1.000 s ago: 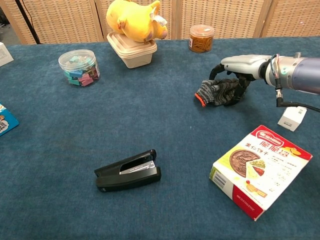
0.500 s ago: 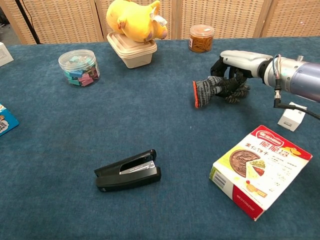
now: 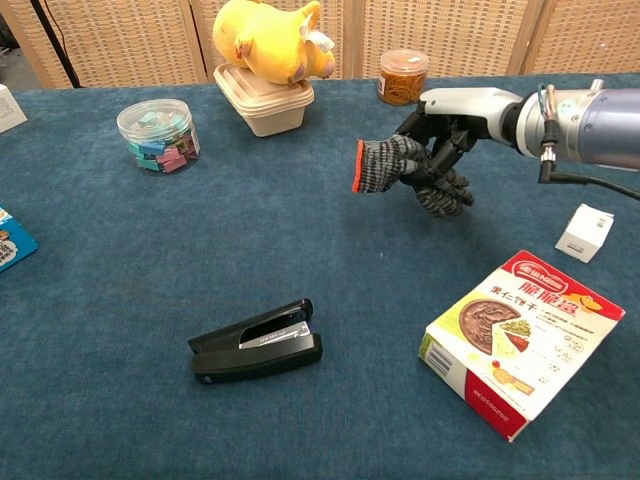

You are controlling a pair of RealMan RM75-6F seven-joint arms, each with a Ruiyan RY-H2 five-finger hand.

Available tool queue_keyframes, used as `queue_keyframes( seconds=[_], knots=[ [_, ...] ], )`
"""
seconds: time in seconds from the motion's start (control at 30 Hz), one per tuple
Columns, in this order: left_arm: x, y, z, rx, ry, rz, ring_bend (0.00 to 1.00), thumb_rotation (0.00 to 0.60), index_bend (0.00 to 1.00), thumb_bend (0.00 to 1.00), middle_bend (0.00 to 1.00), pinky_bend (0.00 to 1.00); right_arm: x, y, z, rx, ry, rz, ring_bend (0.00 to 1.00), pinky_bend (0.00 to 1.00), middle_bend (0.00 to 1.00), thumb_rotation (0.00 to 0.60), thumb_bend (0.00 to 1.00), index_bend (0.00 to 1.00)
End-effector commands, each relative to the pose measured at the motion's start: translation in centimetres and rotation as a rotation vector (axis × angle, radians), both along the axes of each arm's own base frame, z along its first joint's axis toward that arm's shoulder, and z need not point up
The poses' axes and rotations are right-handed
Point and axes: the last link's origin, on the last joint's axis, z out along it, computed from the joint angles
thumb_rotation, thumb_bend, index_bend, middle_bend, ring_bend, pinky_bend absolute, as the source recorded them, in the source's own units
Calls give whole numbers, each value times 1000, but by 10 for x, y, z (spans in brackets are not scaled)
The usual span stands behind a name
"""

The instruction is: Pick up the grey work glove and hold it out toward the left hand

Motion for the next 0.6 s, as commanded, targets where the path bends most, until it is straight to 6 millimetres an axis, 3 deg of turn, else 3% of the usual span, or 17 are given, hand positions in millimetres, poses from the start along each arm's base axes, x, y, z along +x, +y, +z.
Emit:
queue_keyframes(
  seconds=[0.03, 0.37, 0.6],
  knots=[
    [10, 18, 1, -44, 21, -103, 0, 600, 0, 87, 0, 0, 28, 4, 12, 78, -38, -22, 371, 431, 514, 600, 424, 597],
    [52, 50, -12, -210, -106, -219, 0, 600, 30, 87, 0, 0, 83, 21, 13, 184, -143, -84, 371, 431, 514, 600, 425, 596],
    [71, 63, -34, -281, -99, -271, 0, 600, 62, 87, 0, 0, 107, 34, 1, 238, -167, -125, 371, 431, 514, 600, 441, 596]
  ],
)
